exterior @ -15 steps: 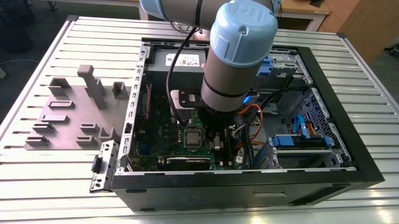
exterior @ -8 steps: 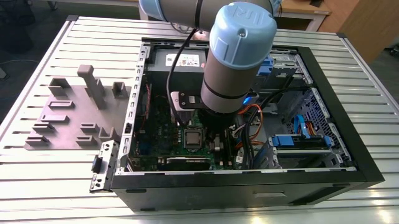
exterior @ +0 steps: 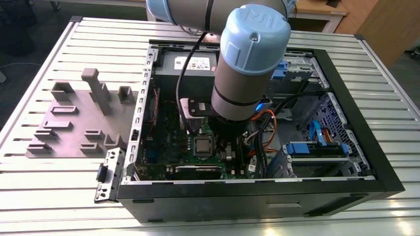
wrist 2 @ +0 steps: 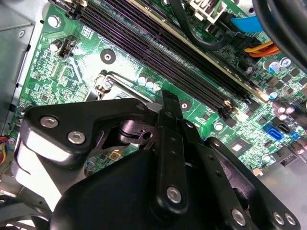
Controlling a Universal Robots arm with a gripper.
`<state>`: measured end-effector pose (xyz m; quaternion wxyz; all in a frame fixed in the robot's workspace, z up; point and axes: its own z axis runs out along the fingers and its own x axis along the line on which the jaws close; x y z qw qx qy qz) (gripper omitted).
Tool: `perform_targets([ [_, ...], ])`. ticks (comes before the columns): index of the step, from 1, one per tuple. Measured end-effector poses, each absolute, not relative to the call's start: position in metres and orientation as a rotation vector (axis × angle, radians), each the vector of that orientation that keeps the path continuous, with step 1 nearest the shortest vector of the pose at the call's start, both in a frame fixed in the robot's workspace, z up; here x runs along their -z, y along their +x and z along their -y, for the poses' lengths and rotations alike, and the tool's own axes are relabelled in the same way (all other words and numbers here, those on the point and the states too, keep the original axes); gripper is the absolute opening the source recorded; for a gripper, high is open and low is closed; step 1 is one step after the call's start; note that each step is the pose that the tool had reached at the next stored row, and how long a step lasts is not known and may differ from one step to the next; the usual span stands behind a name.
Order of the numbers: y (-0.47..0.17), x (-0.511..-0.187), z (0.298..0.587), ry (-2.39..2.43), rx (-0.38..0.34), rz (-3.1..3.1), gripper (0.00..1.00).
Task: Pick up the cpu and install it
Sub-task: 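Install the first cpu locking lever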
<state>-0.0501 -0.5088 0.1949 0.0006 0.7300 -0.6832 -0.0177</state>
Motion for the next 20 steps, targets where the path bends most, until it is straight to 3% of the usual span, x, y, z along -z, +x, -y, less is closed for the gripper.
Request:
perform_targets([
  [20,-0.0486,-0.1909,0.5089,2.305,0.056,2.131,0.11],
])
